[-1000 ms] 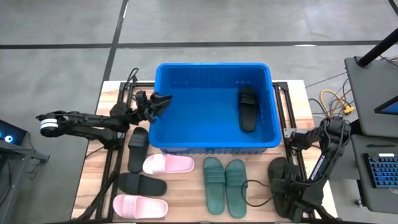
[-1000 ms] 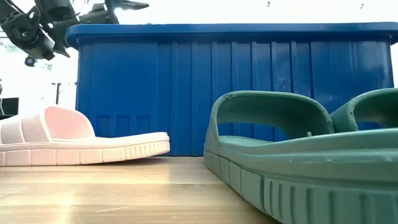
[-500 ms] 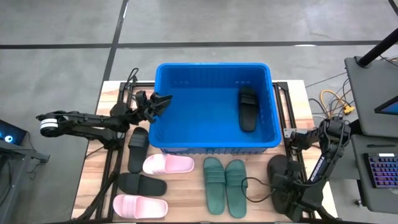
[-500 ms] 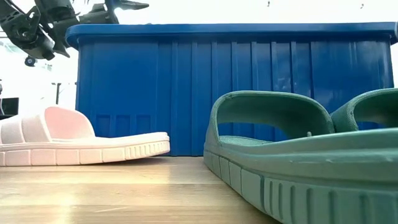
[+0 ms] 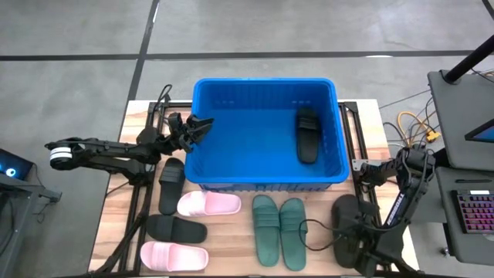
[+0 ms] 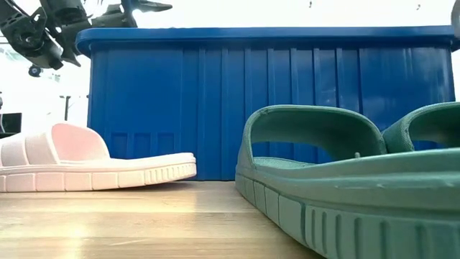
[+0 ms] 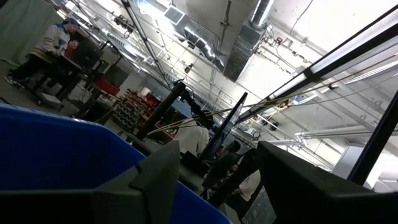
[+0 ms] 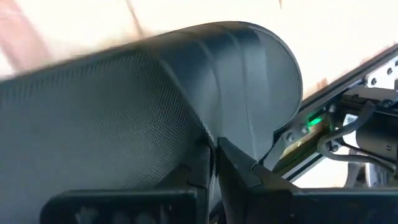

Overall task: Pick and place slides into bin
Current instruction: Put the black slide into the blue container

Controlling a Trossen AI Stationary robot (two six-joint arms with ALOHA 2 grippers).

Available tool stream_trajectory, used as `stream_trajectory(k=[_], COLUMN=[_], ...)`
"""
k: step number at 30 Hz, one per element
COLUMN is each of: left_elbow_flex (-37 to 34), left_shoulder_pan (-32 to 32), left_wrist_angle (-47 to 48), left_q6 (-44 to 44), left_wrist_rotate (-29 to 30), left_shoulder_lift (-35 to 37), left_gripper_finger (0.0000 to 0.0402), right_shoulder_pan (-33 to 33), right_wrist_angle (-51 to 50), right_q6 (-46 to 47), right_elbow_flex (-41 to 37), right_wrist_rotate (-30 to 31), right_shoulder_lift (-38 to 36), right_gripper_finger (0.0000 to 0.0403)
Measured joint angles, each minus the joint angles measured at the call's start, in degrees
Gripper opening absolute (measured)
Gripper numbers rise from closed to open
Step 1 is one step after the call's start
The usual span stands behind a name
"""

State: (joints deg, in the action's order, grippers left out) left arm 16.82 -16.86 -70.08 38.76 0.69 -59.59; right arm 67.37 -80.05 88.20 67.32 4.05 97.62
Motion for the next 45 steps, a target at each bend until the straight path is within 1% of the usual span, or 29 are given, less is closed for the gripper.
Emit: stream_trajectory(k=[4,7,9,14,17,21,23,25,29,31,34,39,45], left_elbow_flex=[0.0,0.0,0.0,0.0,0.3,0.3,0.3,0.3,0.3,0.3,0.3,0.3,0.3], left_shoulder_pan=[0.0,0.0,0.0,0.0,0.0,0.0,0.0,0.0,0.0,0.0,0.0,0.0,0.0], left_wrist_angle=[0.0,0.0,0.0,0.0,0.0,-0.1,-0.2,-0.2,-0.2,-0.2,-0.2,-0.2,-0.2], left_q6=[0.0,-0.1,-0.1,0.0,0.0,0.1,1.5,3.2,4.1,4.2,4.2,4.4,4.4], left_wrist_rotate=[0.0,0.1,0.1,0.1,0.2,0.3,0.4,0.5,0.4,0.5,0.5,0.5,0.5], left_shoulder_lift=[0.0,0.0,0.0,0.0,0.0,0.0,0.0,0.0,0.0,0.0,-0.1,-0.2,-0.2], left_gripper_finger=[0.0201,0.0201,0.0201,0.0201,0.0201,0.0201,0.0201,0.0201,0.0201,0.0201,0.0201,0.0201,0.0201], right_shoulder_pan=[0.0,0.0,0.0,-0.3,-1.1,-2.6,-3.2,-4.0,-5.4,-6.8,-9.9,-15.2,-22.4], right_wrist_angle=[-3.3,-5.7,-6.7,-8.9,-10.2,-10.0,-10.0,-10.0,-9.9,-9.9,-10.1,-10.0,-10.0], right_q6=[0.0,-0.2,-0.1,1.0,0.3,-5.0,-7.1,-7.9,-11.0,-12.2,-14.7,-23.0,-33.3], right_elbow_flex=[4.3,8.3,11.3,18.0,21.4,26.0,28.6,31.3,35.6,37.1,38.8,41.3,43.5], right_wrist_rotate=[0.2,1.6,4.6,16.2,19.0,19.4,21.4,25.8,37.3,41.2,43.1,46.3,48.2], right_shoulder_lift=[-0.1,-0.1,-0.2,-1.1,-1.4,-1.6,-1.6,-1.6,-1.6,-1.7,-2.1,-2.1,-2.8], right_gripper_finger=[0.0010,0.0010,0.0009,0.0009,0.0009,0.0009,0.0009,0.0009,0.0009,0.0009,0.0009,0.0009,0.0009])
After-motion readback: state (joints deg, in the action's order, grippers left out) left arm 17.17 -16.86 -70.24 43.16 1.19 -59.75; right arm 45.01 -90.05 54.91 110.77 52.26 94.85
